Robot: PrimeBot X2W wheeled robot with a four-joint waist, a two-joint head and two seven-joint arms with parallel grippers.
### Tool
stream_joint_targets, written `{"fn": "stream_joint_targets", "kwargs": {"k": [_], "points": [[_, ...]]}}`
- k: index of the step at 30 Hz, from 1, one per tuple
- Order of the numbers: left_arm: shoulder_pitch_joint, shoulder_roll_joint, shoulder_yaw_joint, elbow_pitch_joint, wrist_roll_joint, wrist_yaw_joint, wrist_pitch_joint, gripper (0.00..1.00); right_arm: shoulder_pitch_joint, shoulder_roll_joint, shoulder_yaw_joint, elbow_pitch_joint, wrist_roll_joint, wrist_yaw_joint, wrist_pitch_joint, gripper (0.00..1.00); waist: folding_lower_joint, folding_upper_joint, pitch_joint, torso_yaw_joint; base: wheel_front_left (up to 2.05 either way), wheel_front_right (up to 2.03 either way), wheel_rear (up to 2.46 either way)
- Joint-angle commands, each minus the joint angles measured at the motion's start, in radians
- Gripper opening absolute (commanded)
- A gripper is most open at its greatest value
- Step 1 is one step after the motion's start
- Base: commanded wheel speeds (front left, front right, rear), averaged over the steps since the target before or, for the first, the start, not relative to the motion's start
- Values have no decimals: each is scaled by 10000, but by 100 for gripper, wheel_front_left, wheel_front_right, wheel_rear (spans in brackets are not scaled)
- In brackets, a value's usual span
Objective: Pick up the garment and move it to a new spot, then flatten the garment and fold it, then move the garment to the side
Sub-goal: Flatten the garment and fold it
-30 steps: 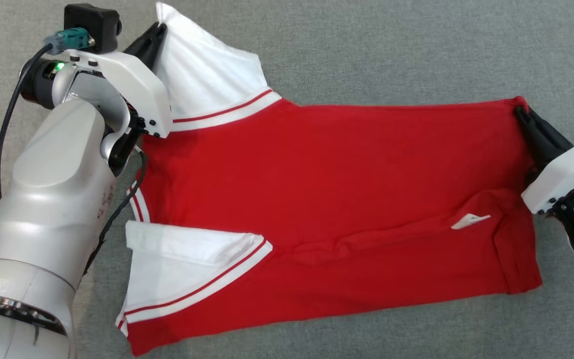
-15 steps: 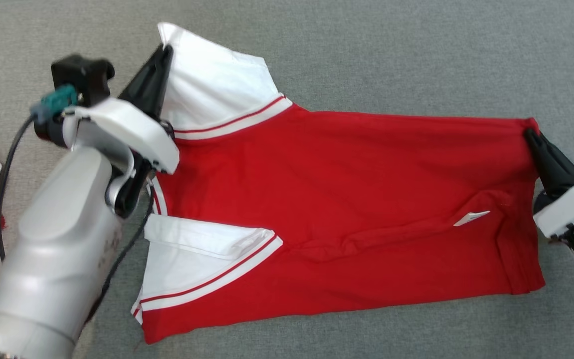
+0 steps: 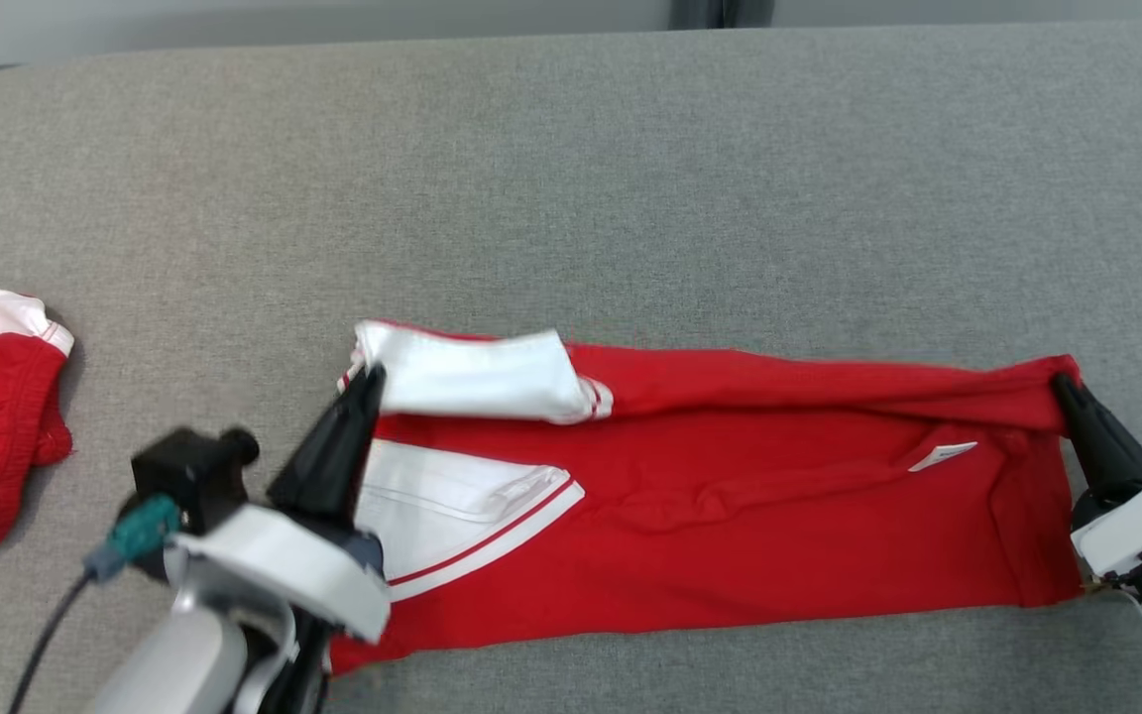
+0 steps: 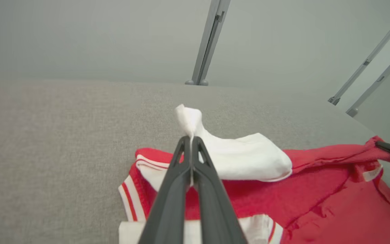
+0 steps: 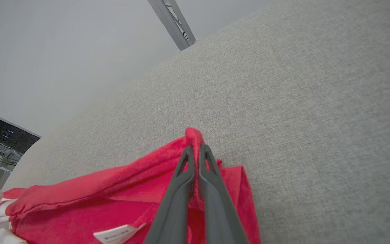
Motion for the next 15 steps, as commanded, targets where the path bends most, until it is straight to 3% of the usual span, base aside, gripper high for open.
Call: {"fn": "stream_joint_targets", "kwargs": {"k": [1, 7, 12, 13, 14, 15], "points": [[465, 138, 7, -523, -89, 267, 142, 0, 139, 36, -42, -19, 31, 1, -81, 0, 0, 0, -69, 15, 0, 0, 0], [2198, 240, -249, -2113, -480, 1022, 620, 0, 407, 214, -56, 179, -51, 1, -278, 0, 0, 0, -314, 97, 0, 0, 0], [2979, 125, -404, -2111, -809, 1236, 767, 0, 811, 295, -105, 354, -96, 1, -478, 0, 0, 0, -582, 200, 0, 0, 0], [3040, 150, -431, -1986, -752, 1287, 778, 0, 908, 345, -103, 373, -73, 1, -544, 22, 0, 0, -636, 225, 0, 0, 0], [3054, 248, -482, -1821, -590, 1342, 783, 15, 1004, 361, -53, 372, -136, 1, -601, 45, 0, 0, -689, 237, 0, 0, 0], [3098, 91, -502, -1748, -716, 1310, 730, 54, 1129, 322, 10, 368, -296, 1, -713, 90, 0, 0, -748, 252, 0, 0, 0]]}}
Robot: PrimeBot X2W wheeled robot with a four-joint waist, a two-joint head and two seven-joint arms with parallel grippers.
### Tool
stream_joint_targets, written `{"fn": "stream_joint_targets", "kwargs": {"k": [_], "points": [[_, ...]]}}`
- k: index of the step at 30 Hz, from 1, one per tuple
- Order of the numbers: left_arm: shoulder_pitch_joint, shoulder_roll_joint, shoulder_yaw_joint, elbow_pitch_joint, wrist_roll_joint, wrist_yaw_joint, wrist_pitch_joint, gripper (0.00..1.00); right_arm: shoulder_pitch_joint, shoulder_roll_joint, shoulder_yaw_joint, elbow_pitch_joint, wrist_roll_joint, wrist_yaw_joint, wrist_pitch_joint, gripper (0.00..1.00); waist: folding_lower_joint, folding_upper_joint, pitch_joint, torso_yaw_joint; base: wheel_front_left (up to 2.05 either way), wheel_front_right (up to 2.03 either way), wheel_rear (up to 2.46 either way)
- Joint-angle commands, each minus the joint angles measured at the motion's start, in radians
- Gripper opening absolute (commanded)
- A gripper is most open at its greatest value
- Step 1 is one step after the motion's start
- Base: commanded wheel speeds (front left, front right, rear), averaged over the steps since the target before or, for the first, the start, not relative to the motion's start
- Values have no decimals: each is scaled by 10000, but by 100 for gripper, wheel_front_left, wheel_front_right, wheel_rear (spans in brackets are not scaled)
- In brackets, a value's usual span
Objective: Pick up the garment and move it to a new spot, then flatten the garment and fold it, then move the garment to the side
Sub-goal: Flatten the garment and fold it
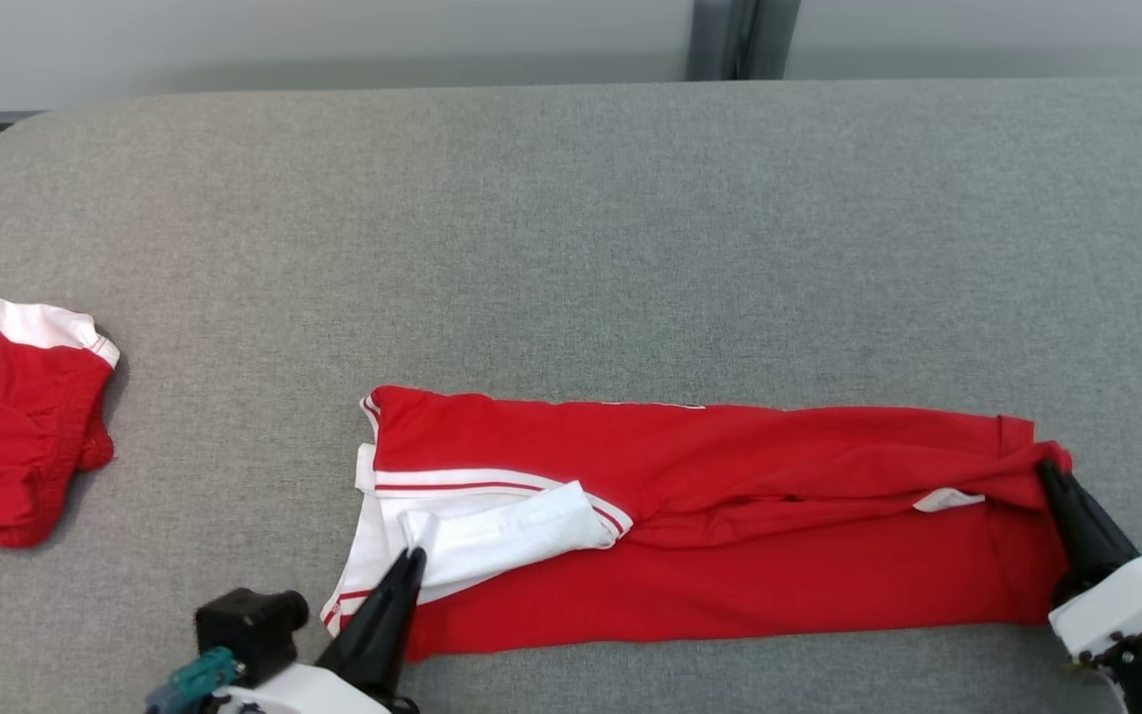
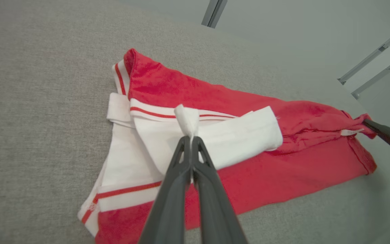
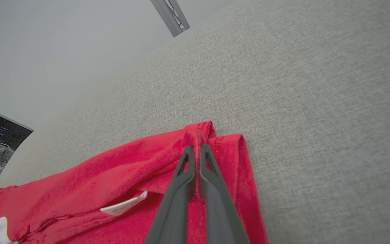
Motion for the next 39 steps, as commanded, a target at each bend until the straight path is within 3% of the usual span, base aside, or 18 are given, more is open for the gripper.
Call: {"fn": "stream_joint_targets", "kwargs": {"k": [1, 6, 13, 20, 27, 39], "points": [[64, -91, -21, 173, -3, 9, -61, 100, 237, -1, 66, -7, -213, 1, -247, 100, 0, 0, -143, 36, 0, 0, 0], [223, -304, 178, 728, 146, 258, -696, 100, 662, 343, 279, -130, -904, 1, -1132, 100, 0, 0, -488, -103, 0, 0, 0], [174, -594, 768, 1000, 795, 926, -1791, 100, 901, 513, 180, -689, -2415, 1, -2370, 100, 0, 0, -1044, -301, 0, 0, 0], [368, -813, 1884, 461, 1987, 1531, -2043, 100, 1068, 881, -269, -1641, -4045, 1, -2675, 100, 0, 0, -1679, -413, 0, 0, 0], [918, -861, 2528, 373, 3003, 1655, -2043, 100, 1473, 1207, -409, -2161, -5120, 1, -2377, 100, 0, 0, -2202, -480, 0, 0, 0], [1979, -967, 2912, 763, 3655, 1171, -2047, 100, 2357, 1694, -387, -2222, -5624, 1, -2171, 100, 0, 0, -2710, -571, 0, 0, 0]]}}
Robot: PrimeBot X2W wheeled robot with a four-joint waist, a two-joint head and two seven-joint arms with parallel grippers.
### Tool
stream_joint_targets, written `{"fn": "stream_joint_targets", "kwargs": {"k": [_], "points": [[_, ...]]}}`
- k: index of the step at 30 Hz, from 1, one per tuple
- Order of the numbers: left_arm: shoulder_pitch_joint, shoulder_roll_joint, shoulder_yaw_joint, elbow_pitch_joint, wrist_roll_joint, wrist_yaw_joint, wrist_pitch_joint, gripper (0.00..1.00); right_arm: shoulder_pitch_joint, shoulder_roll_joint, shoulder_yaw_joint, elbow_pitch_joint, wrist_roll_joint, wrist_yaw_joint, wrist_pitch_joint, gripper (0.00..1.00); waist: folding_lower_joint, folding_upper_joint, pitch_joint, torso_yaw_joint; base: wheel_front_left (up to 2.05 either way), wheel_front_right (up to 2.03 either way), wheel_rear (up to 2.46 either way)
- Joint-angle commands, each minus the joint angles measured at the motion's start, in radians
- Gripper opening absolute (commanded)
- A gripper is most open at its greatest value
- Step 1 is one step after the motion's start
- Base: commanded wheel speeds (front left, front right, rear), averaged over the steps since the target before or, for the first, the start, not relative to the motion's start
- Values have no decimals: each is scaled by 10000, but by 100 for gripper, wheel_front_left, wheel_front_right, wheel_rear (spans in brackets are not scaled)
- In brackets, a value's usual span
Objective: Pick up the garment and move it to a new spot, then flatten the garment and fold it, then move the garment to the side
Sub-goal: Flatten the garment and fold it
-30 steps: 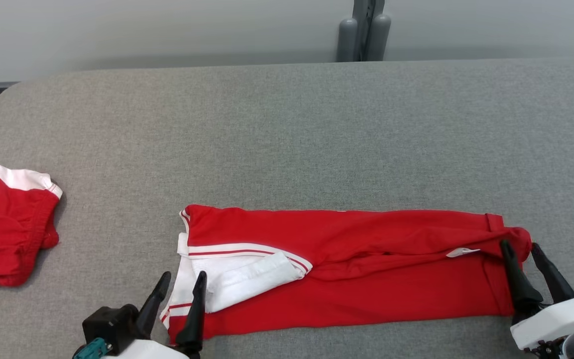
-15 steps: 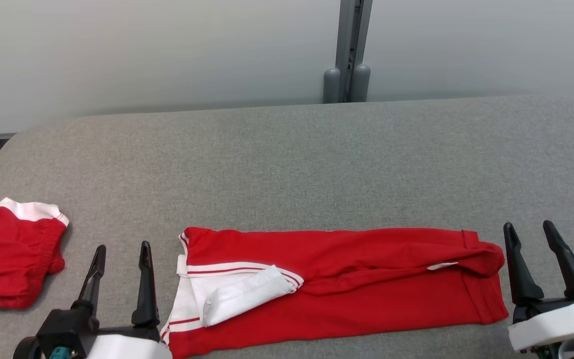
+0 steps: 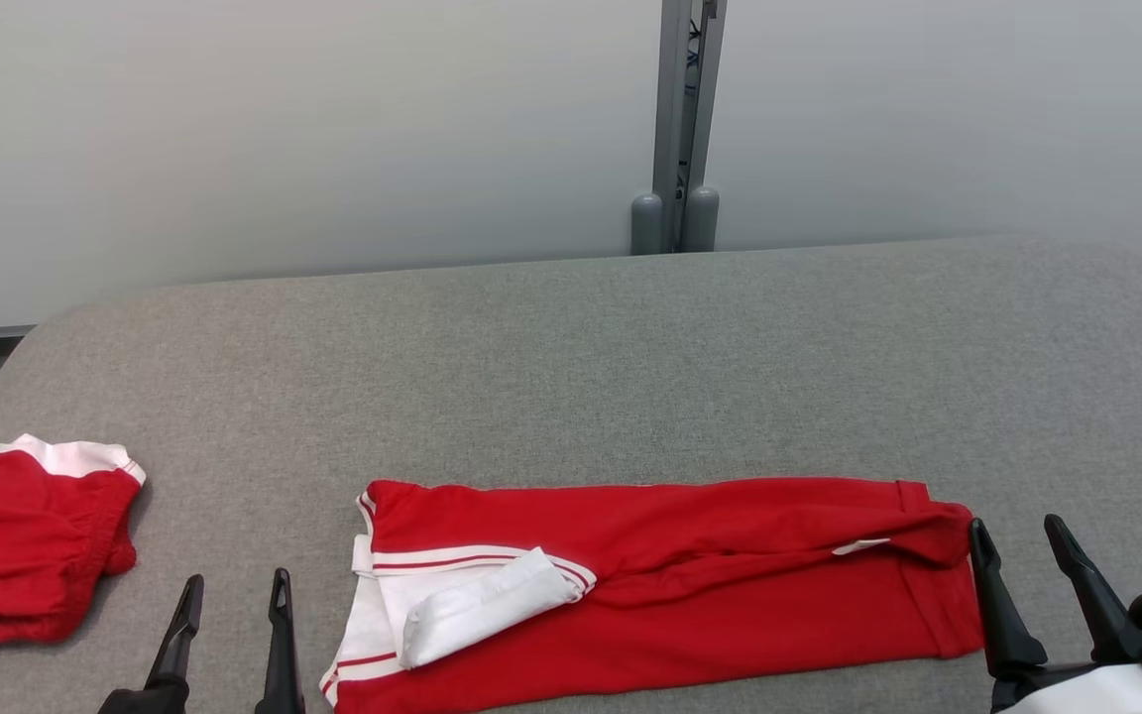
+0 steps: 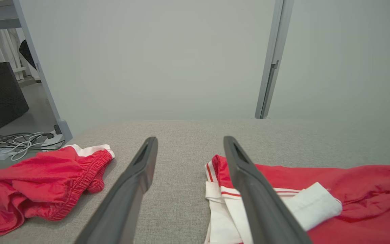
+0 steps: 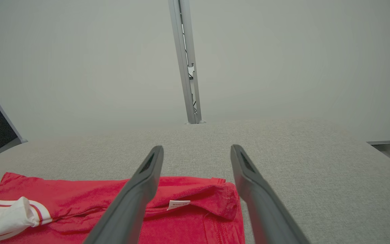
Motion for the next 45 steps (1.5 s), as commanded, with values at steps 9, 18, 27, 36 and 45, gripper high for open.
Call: {"fn": "stream_joint_targets", "kwargs": {"k": [9, 18, 27, 36, 45], "points": [[4, 86, -15, 292, 30, -134, -27, 100, -2, 28, -104, 134, -53, 1, 32, 100, 0, -1, 18, 118, 0, 0, 0], [-250, 202, -154, 244, 92, -227, 170, 100, -176, 1, -410, 438, 21, 1, -6, 100, 0, -1, 125, 276, 0, 0, 0], [-846, 264, -519, 228, 282, -470, 364, 100, -1086, -471, -1171, 2471, 352, 1, -280, 100, 0, -1, 584, 818, 0, 0, 0], [-1515, 148, -712, 507, 306, -751, 324, 100, -2579, -641, -1028, 5392, 841, 1, -533, 100, 0, -1, 1143, 1171, 0, 0, 0], [-1850, 97, -720, 775, 283, -878, 217, 100, -2973, -380, -138, 7476, 1677, 3, -671, 100, 0, -1, 1400, 1264, 0, 0, 0]]}}
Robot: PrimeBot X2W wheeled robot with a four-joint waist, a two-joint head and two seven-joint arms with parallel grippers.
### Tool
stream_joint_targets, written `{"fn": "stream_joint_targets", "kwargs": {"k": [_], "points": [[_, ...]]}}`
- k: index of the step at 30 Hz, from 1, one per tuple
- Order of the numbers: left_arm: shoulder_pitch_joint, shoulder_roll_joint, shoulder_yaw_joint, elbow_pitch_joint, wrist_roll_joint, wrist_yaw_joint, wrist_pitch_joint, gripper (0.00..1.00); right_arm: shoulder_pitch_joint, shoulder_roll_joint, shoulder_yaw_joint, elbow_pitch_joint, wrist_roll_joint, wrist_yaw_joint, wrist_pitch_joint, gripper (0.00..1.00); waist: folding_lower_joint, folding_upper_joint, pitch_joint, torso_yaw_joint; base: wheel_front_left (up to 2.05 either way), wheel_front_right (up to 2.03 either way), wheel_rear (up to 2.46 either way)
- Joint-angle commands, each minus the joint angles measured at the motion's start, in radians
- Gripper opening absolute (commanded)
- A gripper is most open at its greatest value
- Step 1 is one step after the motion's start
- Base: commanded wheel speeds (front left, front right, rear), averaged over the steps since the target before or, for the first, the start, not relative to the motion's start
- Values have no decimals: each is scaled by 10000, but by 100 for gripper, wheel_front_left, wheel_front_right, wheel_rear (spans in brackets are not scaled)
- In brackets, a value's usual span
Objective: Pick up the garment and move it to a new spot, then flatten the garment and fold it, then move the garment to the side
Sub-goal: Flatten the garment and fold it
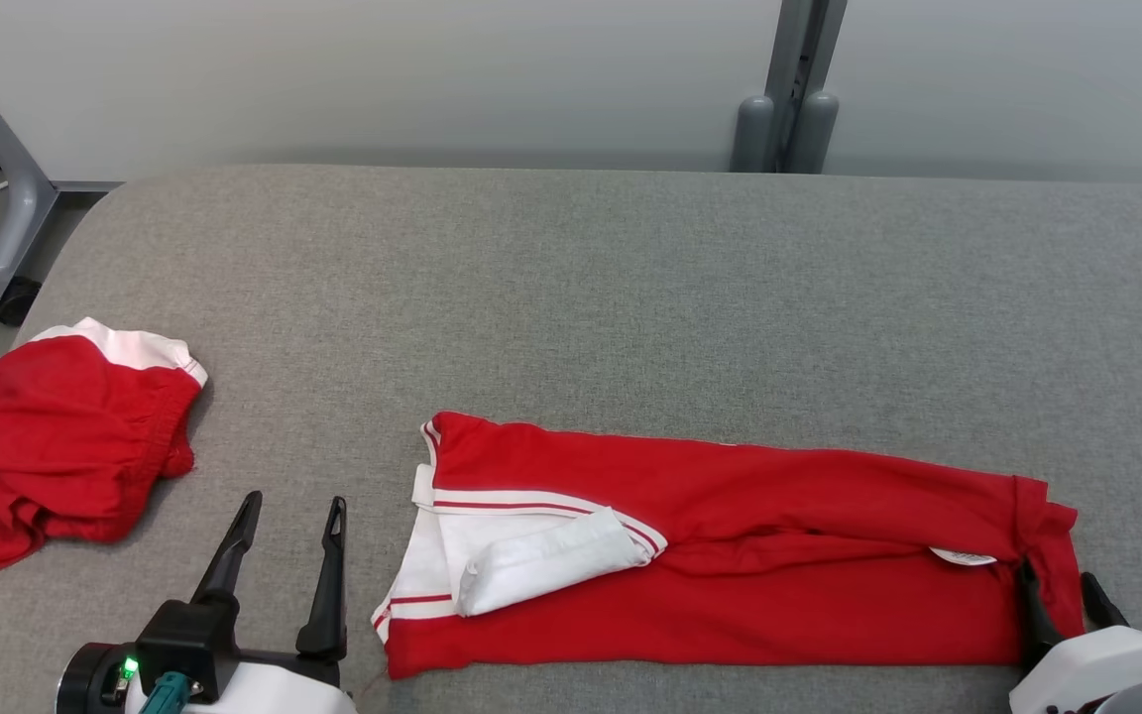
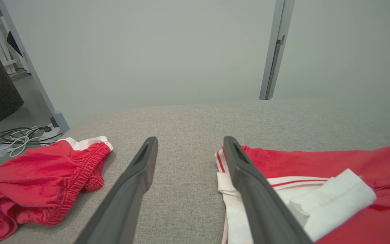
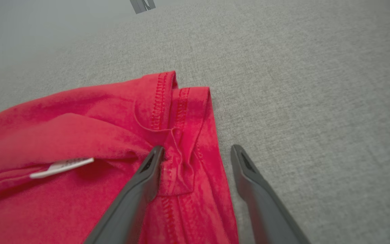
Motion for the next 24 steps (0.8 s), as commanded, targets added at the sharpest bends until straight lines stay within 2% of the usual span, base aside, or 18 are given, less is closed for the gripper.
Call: {"fn": "stream_joint_targets", "kwargs": {"k": [1, 5, 6, 7, 8, 12, 17, 24], "points": [[-205, -2, 52, 56, 8, -50, -42, 100, 50, 114, 246, 358, 176, 4, 66, 100, 0, -1, 19, -2, 0, 0, 0], [-262, -9, 72, 136, 4, -69, -88, 100, 74, 238, 796, 867, 649, 15, 127, 100, 0, -1, 52, -10, 0, 0, 0], [-261, -15, 74, 151, -1, -67, -102, 100, 56, 266, 926, 972, 784, 15, 187, 55, 0, -1, 59, -18, 0, 0, 0], [-264, -16, 76, 168, -6, -74, -105, 100, 47, 282, 1072, 1041, 911, 15, 269, 22, 0, -1, 64, -26, 0, 0, 0], [-278, -15, 81, 189, -8, -82, -97, 100, 29, 247, 1199, 1086, 1018, 15, 274, 0, 0, -1, 65, -37, 0, 0, 0], [-285, -13, 118, 247, -46, -59, -134, 100, -128, -161, 1432, 1046, 1396, -12, 18, 0, 0, -1, 46, -135, 0, 0, 0], [-156, -34, 116, 329, -87, -60, -158, 100, -163, -969, 1274, 783, 1687, -42, -394, 0, 0, -1, -128, -313, 0, 0, 0], [0, -79, 69, 439, -144, -47, -190, 100, 55, -1567, 1032, 583, 1809, -6, -568, 0, 0, -1, -417, -483, 0, 0, 0]]}}
